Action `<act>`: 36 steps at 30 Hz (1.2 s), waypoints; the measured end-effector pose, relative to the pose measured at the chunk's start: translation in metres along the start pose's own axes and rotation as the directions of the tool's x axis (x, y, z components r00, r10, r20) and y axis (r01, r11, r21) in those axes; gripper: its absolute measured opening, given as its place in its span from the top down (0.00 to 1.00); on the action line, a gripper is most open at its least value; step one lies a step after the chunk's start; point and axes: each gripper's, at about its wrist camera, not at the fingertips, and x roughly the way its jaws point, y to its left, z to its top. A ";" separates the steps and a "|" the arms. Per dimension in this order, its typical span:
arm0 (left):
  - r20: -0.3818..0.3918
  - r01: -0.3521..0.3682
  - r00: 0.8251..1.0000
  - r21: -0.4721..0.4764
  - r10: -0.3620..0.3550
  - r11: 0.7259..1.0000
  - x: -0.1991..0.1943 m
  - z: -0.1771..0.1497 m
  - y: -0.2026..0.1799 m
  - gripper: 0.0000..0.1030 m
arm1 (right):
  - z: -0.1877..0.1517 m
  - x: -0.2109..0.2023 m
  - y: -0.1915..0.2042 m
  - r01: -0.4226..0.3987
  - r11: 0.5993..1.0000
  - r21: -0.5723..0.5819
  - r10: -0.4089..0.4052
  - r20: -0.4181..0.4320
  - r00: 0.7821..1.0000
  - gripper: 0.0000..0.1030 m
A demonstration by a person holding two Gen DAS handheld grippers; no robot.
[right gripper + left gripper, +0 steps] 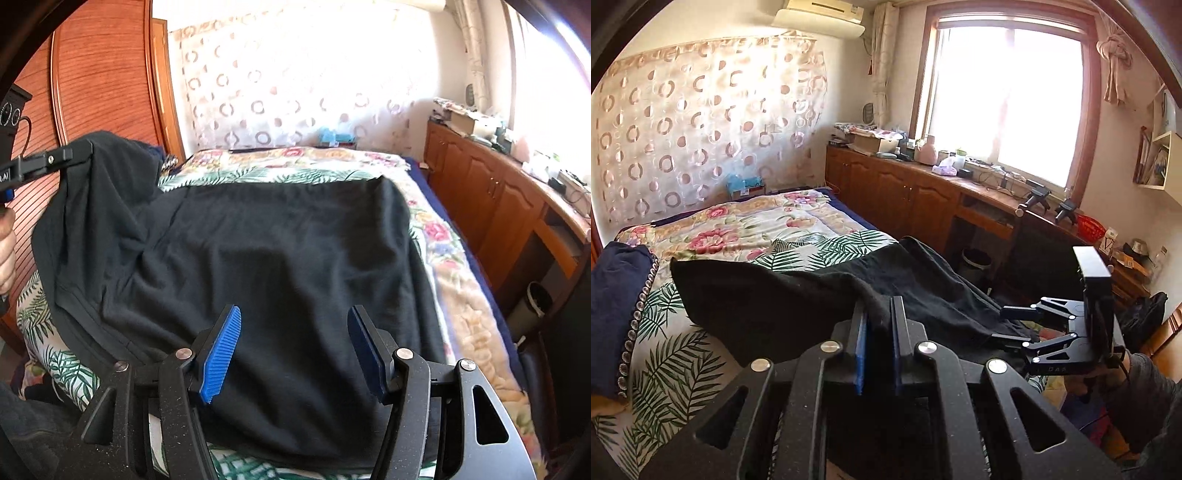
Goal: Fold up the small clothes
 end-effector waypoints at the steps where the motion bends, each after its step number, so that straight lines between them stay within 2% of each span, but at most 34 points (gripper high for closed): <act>1: -0.014 -0.005 1.000 0.001 0.005 1.000 0.004 -0.001 0.000 0.86 | -0.001 0.000 0.000 0.000 1.000 0.003 0.000 -0.001 1.000 0.40; 3: -0.038 0.004 0.999 -0.007 -0.005 1.000 0.010 -0.005 0.003 0.76 | -0.004 0.003 0.000 0.000 1.000 0.004 0.000 -0.005 1.000 0.40; 5: -0.051 0.008 0.999 -0.016 -0.009 1.000 0.011 -0.010 0.007 0.60 | -0.005 0.007 0.004 -0.004 1.000 0.002 0.004 -0.014 1.000 0.40; 13: -0.102 -0.061 0.993 -0.023 0.058 0.998 0.005 -0.033 0.027 0.58 | 0.008 0.024 0.019 -0.058 0.998 -0.036 0.057 -0.037 0.998 0.40; 14: -0.110 -0.070 0.992 -0.033 0.066 0.997 0.004 -0.036 0.032 0.53 | 0.011 0.028 0.022 -0.069 0.997 -0.044 0.067 -0.037 0.997 0.40; 15: -0.120 -0.083 0.990 -0.042 0.078 0.996 0.004 -0.039 0.037 0.43 | 0.014 0.032 0.023 -0.080 0.995 -0.053 0.078 -0.038 0.996 0.40; 16: -0.122 -0.096 0.989 -0.052 0.089 0.994 0.002 -0.042 0.041 0.22 | 0.017 0.035 0.028 -0.089 0.994 -0.061 0.087 -0.038 0.995 0.40; 17: -0.115 -0.105 0.989 -0.065 0.097 0.992 -0.001 -0.046 0.045 0.18 | 0.020 0.038 0.033 -0.100 0.993 -0.070 0.097 -0.039 0.995 0.40; 28: -0.119 -0.199 0.976 -0.142 0.183 0.970 -0.024 -0.073 0.078 0.18 | 0.042 0.080 0.079 -0.216 0.964 -0.156 0.207 -0.074 0.976 0.40; 36: -0.128 -0.214 0.972 -0.161 0.195 0.963 -0.025 -0.081 0.086 0.18 | 0.050 0.113 0.091 -0.221 0.960 -0.172 0.203 -0.117 0.972 0.40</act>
